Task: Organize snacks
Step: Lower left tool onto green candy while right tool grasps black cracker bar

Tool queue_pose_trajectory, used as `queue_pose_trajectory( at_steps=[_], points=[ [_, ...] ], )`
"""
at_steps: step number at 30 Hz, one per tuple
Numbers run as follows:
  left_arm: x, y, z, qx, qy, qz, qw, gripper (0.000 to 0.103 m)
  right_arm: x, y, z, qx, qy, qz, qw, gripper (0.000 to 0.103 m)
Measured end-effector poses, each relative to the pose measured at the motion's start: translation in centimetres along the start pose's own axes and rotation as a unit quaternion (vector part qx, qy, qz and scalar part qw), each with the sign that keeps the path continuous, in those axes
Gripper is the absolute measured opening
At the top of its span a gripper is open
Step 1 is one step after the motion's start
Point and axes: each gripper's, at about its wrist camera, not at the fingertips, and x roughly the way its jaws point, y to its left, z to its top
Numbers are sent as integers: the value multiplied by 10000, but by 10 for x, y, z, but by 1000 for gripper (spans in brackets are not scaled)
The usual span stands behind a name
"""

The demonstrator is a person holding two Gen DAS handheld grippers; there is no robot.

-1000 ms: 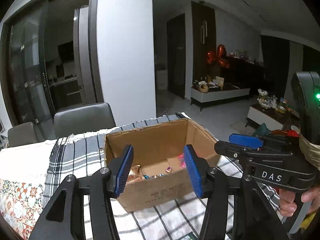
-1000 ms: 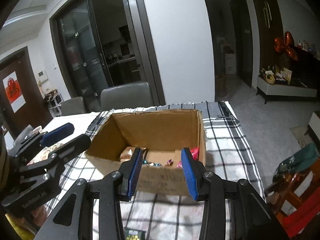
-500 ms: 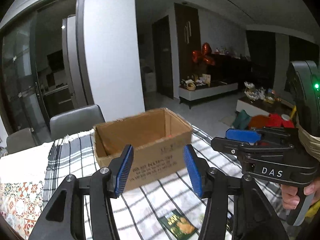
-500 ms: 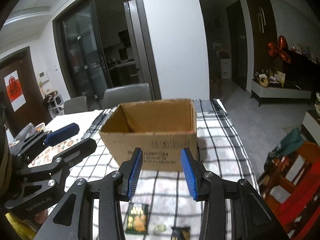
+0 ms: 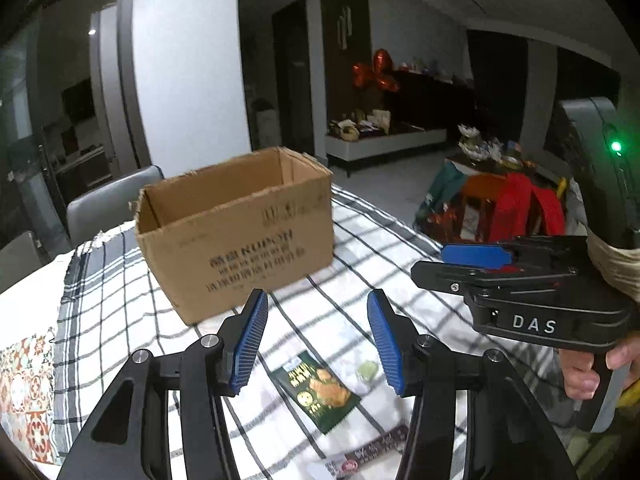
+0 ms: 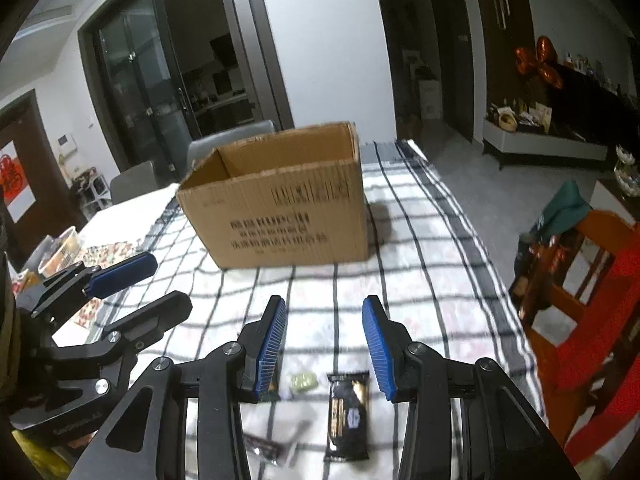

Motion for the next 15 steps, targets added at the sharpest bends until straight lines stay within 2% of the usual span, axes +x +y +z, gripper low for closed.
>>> queue_pose_trajectory(
  at_steps=[8,15],
  points=[
    [5,-17,-27,419,204,-327,9984,46,11,-2,-35,-67,322,-169,9993,41],
    [29,-28,-45,741,635,-757,9923,42,29,-6,-63,31,817,-131,9966,41]
  ],
)
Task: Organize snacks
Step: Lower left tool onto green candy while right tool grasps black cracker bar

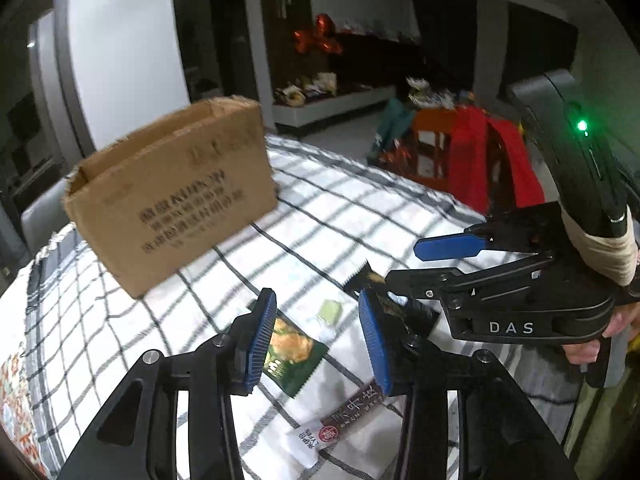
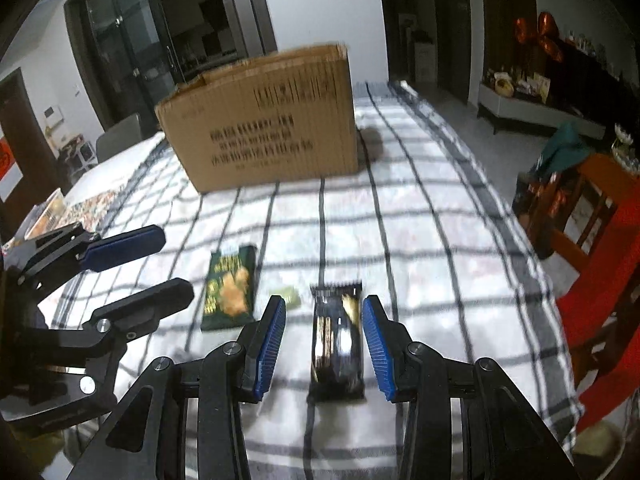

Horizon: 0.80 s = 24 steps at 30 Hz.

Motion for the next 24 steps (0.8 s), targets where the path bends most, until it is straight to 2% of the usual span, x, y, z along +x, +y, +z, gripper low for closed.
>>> queue_pose_trajectory(
  at_steps=[13,24],
  points=[
    [47,3,0,338,530,-552,9965,34,28,-5,-9,109,437,-50,9990,41],
    [72,7,0,312,773,-738,9938,29,40,-8,-8,197,558,-85,9982,41]
  ],
)
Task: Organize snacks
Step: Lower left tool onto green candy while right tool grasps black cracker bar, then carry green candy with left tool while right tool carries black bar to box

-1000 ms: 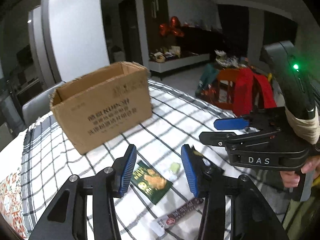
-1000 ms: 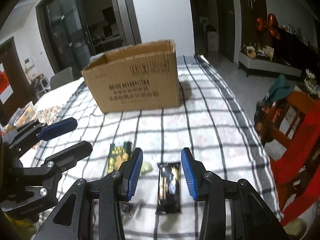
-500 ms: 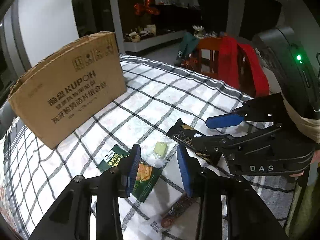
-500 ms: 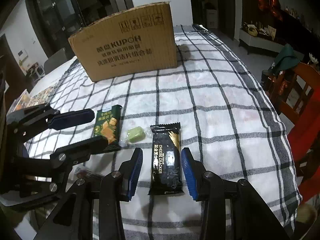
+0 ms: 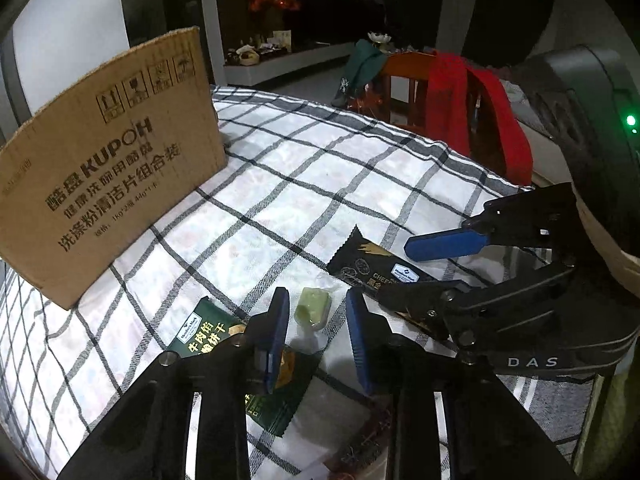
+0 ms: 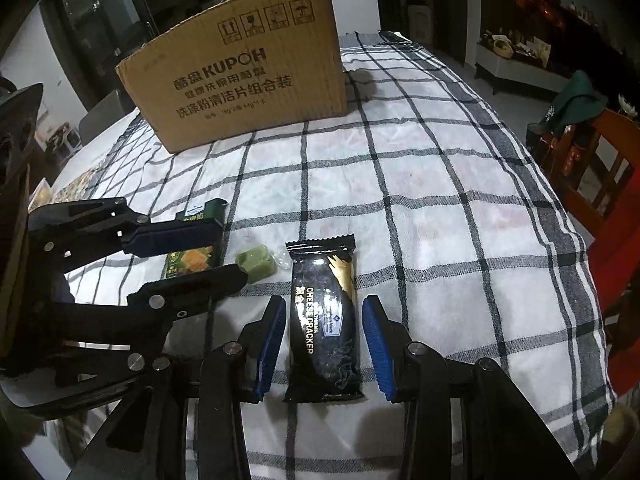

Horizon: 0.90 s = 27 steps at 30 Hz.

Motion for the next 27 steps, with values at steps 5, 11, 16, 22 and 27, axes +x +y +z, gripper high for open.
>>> queue_pose_trajectory(
  at_steps=[5,11,16,22,27],
  points=[
    [8,3,-1,-63,72,-71,9999,26,4,-1,1,12,44,2,10000,41],
    [14,2,-2,-87,130,-40,9999,23,5,1,0,-90,3,-27,10000,41],
    [18,1,-2,-108,138,12,9998,22,6,1,-1,-104,-19,-26,9999,41],
    [20,2,-1,-159,135,66,9998,22,5,1,-1,-98,-41,-29,9999,41],
    [19,0,-2,-174,117,156,9997,21,5,2,-3,-149,-71,-70,9998,36]
  ],
)
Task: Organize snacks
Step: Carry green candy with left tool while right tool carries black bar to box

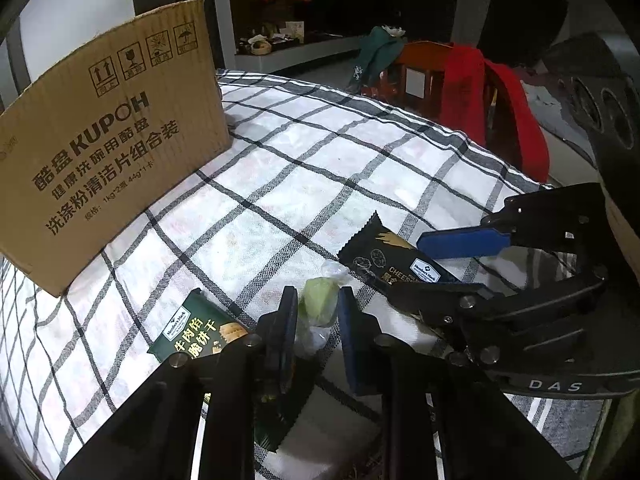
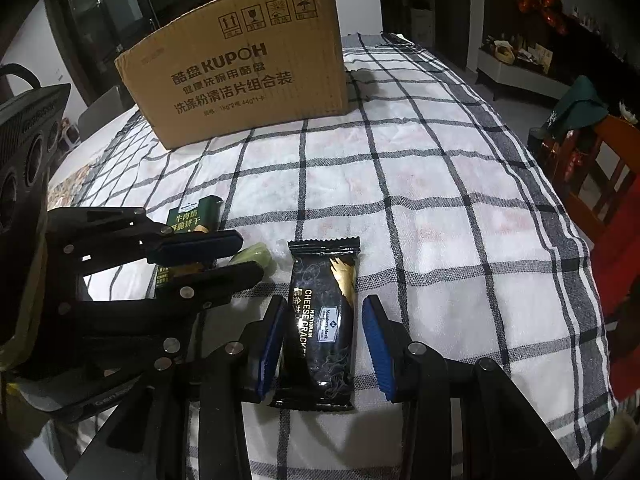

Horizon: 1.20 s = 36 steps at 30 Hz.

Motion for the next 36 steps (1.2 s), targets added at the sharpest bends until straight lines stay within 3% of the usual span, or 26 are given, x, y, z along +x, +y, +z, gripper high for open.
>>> queue_pose_trajectory(
  at_steps=[4,13,36],
  points=[
    [-5,0,0,-128,-22,42,9999,18,-3,2,-1,-58,-78,-48,9999,31],
    [-23,-1,-5,-460,-97,139,9988,15,-15,1,1,-24,-226,82,9997,30],
    [-92,6,4,-1218,-868,395,9880,13,-64,14,25,-86,-757,456,9961,30]
  ],
)
